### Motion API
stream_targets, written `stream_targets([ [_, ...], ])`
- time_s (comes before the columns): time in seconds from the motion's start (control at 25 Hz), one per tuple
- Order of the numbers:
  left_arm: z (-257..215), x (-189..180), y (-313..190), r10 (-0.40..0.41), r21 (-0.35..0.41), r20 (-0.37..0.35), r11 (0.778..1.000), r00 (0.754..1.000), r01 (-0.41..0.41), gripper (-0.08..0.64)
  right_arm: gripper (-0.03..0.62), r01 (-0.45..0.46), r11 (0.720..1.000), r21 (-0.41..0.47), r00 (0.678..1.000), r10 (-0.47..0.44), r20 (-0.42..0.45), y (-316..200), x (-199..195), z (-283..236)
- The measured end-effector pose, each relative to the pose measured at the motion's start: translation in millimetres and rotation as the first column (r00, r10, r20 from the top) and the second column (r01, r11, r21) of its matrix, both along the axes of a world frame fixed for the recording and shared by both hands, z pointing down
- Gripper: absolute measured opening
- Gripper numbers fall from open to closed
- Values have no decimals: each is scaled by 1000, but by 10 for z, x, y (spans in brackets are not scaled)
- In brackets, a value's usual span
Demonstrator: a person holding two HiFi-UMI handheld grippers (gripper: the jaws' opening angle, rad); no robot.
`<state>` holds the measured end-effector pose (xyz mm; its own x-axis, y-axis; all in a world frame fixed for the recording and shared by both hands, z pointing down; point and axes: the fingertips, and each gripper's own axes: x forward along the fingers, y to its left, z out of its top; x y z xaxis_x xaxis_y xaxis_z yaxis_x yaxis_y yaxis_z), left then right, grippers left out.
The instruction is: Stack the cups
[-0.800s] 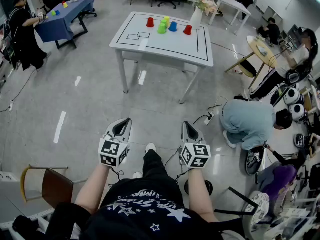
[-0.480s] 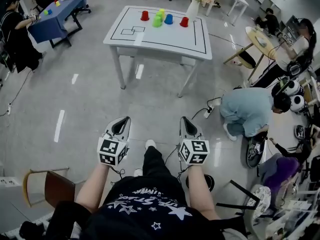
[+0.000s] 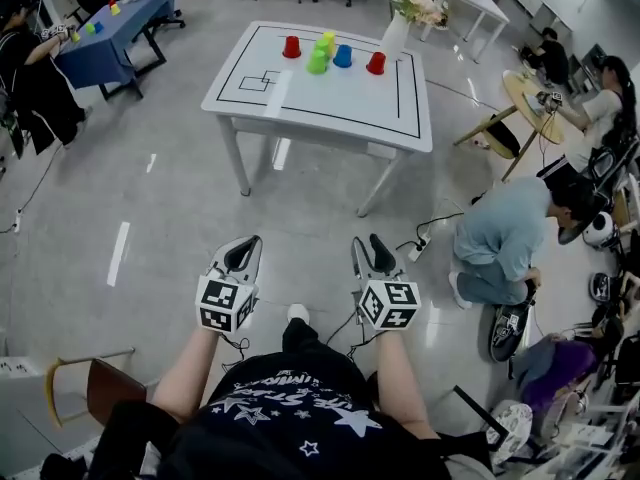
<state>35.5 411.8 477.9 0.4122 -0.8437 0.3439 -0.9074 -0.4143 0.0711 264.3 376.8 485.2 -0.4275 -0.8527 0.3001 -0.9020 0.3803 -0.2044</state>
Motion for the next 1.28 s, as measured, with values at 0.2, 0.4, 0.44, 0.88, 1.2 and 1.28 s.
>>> stream_targets([
  [0.2, -90, -80, -573, -57, 18, 15, 998, 998, 57, 11, 265, 32, 999, 12, 999, -32, 25, -703, 17, -29],
  [0.4, -190, -130, -995, -109, 45, 24, 993, 994, 108, 11, 288, 74, 997, 18, 997, -74, 19, -1198, -12, -38],
  [0.44, -204, -148, -1047, -116, 46, 26, 992, 993, 115, 11, 290, 78, 997, 16, 997, -79, 18, -1265, -27, -30],
  [0.88, -79, -455, -1765, -123, 18, 33, 992, 992, 123, 11, 298, 56, 998, -41, 998, -55, 11, -1913, -167, 207],
  [1.2, 3, -740, -2941, -47, 4, 17, 999, 999, 47, 11, 298, -21, 998, -61, 999, 19, -28, -2877, -408, 233],
  [1.28, 5, -828, -3239, -31, -3, 11, 1000, 999, 31, 11, 298, -39, 997, -65, 999, 36, -40, -3141, -484, 226],
])
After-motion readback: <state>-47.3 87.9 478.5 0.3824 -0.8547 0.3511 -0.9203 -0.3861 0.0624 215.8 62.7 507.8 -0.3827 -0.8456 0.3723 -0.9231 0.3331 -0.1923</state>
